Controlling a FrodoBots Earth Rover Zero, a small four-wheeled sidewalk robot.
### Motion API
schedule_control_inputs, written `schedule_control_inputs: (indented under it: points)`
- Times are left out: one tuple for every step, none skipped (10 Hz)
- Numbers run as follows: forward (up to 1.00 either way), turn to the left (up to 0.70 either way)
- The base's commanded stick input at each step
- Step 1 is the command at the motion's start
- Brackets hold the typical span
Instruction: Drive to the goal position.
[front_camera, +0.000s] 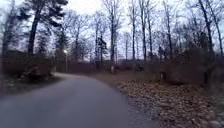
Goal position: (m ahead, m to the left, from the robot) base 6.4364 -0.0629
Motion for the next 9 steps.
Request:
schedule_control_inputs:
  points:
    - [0.81,0.09]
    - [0.70,0.35]
    - [0.70,0.32]
    - [0.70,0.16]
    - [0.70,0.01]
    - [0.70,0.03]
    - [0.70,0.06]
    - [0.70,0.09]
    - [0.70,0.13]
